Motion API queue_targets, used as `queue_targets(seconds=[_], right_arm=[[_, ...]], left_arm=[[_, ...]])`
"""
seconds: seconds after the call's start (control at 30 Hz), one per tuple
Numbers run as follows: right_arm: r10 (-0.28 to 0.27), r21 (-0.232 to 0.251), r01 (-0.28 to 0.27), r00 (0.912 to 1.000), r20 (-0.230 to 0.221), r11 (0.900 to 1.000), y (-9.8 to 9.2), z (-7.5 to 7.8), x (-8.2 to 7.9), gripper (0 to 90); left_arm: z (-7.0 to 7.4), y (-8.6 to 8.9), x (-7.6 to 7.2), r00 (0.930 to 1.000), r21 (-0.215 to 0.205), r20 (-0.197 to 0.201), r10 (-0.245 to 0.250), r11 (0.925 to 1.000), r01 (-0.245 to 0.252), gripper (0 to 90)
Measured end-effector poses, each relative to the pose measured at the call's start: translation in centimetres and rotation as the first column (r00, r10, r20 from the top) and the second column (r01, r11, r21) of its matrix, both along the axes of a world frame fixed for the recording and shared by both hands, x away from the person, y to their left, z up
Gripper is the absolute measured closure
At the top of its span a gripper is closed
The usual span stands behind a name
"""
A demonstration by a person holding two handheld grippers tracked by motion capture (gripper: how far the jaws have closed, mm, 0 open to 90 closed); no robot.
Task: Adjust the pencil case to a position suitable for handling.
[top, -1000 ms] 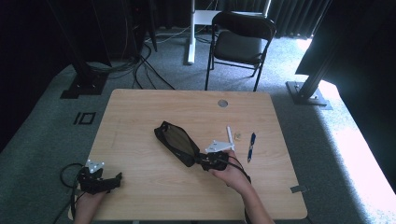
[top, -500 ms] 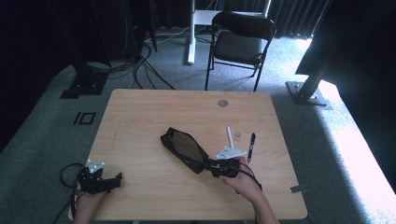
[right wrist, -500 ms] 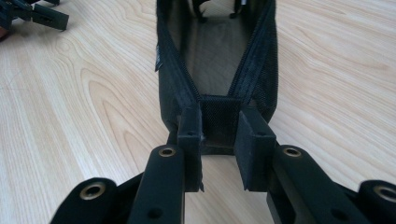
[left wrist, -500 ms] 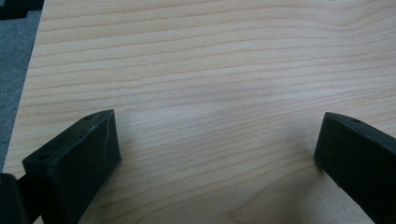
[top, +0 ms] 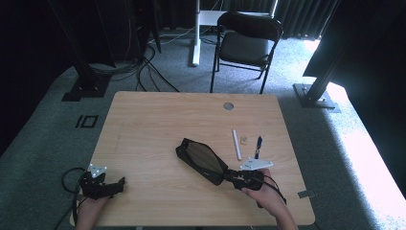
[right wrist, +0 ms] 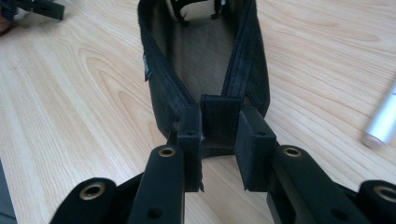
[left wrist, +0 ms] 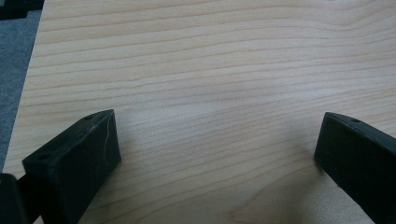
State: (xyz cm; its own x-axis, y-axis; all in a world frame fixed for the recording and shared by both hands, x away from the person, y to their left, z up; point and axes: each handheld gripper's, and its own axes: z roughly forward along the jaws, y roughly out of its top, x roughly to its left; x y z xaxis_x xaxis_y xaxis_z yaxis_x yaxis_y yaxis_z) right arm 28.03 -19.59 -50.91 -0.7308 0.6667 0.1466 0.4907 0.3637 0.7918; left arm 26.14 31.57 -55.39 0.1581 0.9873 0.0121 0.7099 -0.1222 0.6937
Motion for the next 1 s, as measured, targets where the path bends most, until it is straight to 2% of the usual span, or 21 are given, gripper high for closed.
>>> queue_targets(seconds=[0.3,0.63,1.0], right_arm=[[-0.048,0.007,0.048,0.9989,-0.001,0.999,-2.9,-0.1,-1.2,73.3],[-0.053,-0.01,0.053,0.9986,-0.002,0.999,-5.2,0.0,-2.6,73.3],[-0.091,0.014,0.091,0.9958,-0.014,0.996,-7.6,-0.2,-3.7,73.3]], left_arm=[[0.0,0.0,0.0,1.0,0.0,0.0,0.001,1.0,-0.001,0.4],[0.0,0.0,0.0,1.0,0.0,0.001,0.0,1.0,0.0,0.4],[0.0,0.0,0.0,1.0,0.0,0.0,0.001,1.0,-0.001,0.4]])
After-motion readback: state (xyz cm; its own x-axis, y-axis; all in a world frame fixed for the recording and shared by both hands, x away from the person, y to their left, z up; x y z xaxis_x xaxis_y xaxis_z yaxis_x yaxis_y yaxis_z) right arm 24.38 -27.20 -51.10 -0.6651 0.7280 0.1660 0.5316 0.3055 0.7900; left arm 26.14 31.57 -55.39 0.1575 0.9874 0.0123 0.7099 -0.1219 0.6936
